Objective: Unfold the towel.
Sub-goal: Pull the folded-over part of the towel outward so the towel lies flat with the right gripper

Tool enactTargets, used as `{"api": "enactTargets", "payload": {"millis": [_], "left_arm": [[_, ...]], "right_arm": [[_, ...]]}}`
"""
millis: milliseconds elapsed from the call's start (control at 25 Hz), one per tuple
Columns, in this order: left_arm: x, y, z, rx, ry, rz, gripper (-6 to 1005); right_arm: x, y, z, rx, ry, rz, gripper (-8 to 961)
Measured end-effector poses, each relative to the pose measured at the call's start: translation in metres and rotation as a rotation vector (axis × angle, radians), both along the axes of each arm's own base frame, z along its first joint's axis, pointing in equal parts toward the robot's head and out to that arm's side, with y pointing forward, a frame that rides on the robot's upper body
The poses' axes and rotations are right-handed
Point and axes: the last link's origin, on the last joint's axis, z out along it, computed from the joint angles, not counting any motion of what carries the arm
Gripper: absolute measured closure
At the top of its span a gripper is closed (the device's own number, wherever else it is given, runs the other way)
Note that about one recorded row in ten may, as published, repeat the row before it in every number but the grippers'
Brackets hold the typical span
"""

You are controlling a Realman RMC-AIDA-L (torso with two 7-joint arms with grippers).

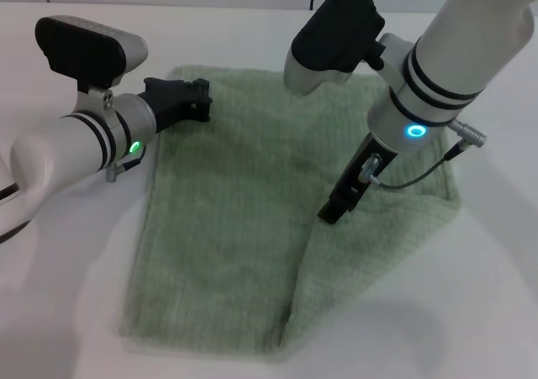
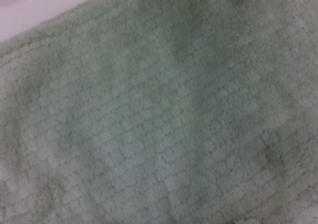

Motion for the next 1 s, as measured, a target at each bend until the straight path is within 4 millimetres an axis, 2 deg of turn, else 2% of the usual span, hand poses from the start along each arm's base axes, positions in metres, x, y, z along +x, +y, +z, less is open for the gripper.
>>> {"api": "enactTargets", "payload": {"millis": [520,960,1000], "left_arm": [[0.0000,-0.0002,0.0001,0.001,-0.004,0.001,1001],[-0.0002,0.0000,0.0008,0.001,-0.002,-0.002,1001],[-0.0003,0.0000,0.0009,0.001,-0.002,-0.003,1001]], "right_arm": [[-0.0003,0.0003,-0.0018,-0.009,-0.020,0.002,390],[-0.0012,0.0009,-0.0013,-0.009,-0.030,0.004,813],[-0.0016,0.0011,-0.0012,-0.009,-0.031,0.005,821]]}}
